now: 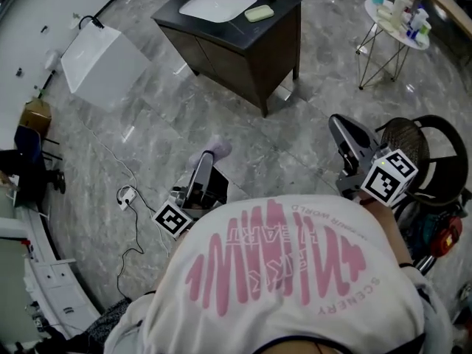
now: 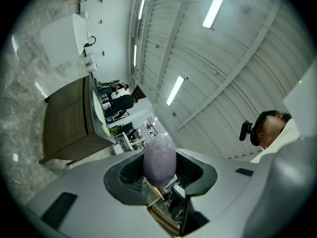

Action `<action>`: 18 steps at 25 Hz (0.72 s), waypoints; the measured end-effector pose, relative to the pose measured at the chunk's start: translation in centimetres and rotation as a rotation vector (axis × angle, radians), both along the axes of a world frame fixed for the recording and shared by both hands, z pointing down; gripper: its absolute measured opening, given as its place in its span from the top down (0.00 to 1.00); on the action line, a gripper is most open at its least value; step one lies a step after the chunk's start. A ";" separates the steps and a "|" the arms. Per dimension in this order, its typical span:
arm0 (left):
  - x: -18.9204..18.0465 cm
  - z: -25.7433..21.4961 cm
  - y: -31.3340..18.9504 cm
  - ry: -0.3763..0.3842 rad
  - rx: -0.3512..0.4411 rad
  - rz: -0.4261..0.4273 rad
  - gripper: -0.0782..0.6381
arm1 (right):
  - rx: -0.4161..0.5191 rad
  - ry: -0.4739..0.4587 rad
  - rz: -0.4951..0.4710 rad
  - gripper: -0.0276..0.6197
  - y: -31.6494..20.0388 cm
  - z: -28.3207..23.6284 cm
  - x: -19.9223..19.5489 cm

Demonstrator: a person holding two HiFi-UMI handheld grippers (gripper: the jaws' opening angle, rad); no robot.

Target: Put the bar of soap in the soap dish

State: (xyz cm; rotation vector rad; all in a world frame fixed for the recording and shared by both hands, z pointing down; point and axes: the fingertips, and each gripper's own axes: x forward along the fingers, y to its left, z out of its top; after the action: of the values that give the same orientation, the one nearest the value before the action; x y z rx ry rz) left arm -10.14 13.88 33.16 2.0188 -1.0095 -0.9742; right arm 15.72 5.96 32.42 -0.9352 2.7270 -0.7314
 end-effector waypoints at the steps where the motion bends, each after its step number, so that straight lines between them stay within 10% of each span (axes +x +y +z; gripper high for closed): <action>1: 0.0 -0.4 -0.8 -0.023 0.007 0.007 0.67 | 0.008 0.010 0.018 0.93 -0.3 -0.1 0.6; 5: 0.0 -2.8 -4.3 -0.126 0.059 0.043 0.67 | 0.050 0.077 0.108 0.93 -1.8 -1.0 3.7; 18: -1.3 -4.6 -8.5 -0.036 0.114 0.007 0.67 | 0.008 0.117 0.137 0.93 -4.4 0.2 4.4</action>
State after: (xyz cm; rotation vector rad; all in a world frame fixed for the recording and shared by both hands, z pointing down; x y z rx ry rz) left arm -11.40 5.33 28.58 2.1382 -0.9854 -1.0157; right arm 20.09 1.59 32.62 -1.1848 2.7276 -0.6604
